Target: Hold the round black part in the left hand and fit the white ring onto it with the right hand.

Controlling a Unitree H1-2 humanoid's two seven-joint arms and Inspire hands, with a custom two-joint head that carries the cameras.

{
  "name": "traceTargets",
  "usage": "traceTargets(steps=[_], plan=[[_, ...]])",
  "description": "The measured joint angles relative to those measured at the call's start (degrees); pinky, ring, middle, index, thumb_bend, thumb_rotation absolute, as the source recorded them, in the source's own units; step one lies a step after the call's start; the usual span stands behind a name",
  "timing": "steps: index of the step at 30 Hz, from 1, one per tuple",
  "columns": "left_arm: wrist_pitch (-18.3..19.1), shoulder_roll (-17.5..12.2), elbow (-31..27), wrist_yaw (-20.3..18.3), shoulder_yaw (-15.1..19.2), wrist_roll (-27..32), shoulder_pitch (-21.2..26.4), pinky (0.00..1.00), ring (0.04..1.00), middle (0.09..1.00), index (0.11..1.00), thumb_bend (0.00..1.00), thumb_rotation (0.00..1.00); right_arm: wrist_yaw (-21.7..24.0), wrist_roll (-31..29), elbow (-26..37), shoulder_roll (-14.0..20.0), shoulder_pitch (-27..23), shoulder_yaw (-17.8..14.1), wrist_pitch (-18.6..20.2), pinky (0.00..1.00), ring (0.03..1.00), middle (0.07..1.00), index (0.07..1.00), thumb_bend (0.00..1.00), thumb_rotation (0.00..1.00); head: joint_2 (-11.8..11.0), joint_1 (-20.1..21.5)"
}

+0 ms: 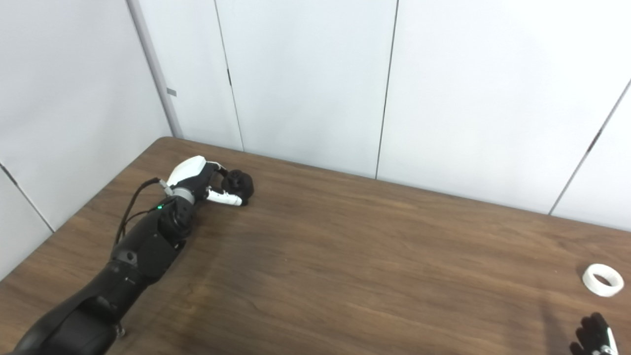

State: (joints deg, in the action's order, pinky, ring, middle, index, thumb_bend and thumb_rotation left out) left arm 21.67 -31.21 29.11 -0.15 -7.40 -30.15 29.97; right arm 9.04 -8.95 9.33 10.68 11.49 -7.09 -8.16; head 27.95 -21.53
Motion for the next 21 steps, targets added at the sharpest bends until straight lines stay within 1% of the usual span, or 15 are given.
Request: traceTargets(steps=[5,7,9,13,17,21], plan=[[-0.07,0.01,0.0,0.01,0.18,0.17,0.02,1.0,1.0,0.919,0.705,0.85,0.3,-0.01,0.0,0.02,0.01,0.02,0.0,0.14,1.0,1.0,1.0,1.0,0.64,1.0,0.0,0.0],[-0.1,0.02,0.01,0.01,0.11,0.17,0.04,1.0,1.0,0.921,0.713,0.84,0.3,-0.01,0.01,0.02,0.02,0.04,0.0,0.14,1.0,1.0,1.0,1.0,0.64,1.0,-0.09,0.26],[-0.12,0.04,0.1,0.01,-0.13,0.15,0.15,1.0,1.0,0.925,0.724,0.84,0.3,0.0,0.01,0.05,0.04,0.12,0.0,0.12,1.0,1.0,1.0,1.0,0.61,1.0,0.0,0.26],[-0.19,0.04,0.62,0.01,-0.89,0.11,0.73,1.0,1.0,0.925,0.734,0.84,0.3,-0.01,0.01,0.18,0.08,0.33,-0.04,0.15,1.0,1.0,1.0,1.0,0.62,1.0,0.0,0.35],[-0.18,0.06,0.8,-0.06,-1.22,0.1,1.04,1.0,1.0,0.932,0.741,0.85,0.3,0.01,-0.09,0.23,0.13,0.48,-0.07,0.1,1.0,1.0,1.0,1.0,0.59,1.0,0.0,0.35],[-0.16,0.06,0.95,-0.06,-1.55,0.03,1.16,1.0,1.0,0.935,0.748,0.85,0.3,0.03,-0.39,0.22,0.15,0.53,-0.09,0.0,1.0,1.0,1.0,1.0,0.6,1.0,0.0,0.35]])
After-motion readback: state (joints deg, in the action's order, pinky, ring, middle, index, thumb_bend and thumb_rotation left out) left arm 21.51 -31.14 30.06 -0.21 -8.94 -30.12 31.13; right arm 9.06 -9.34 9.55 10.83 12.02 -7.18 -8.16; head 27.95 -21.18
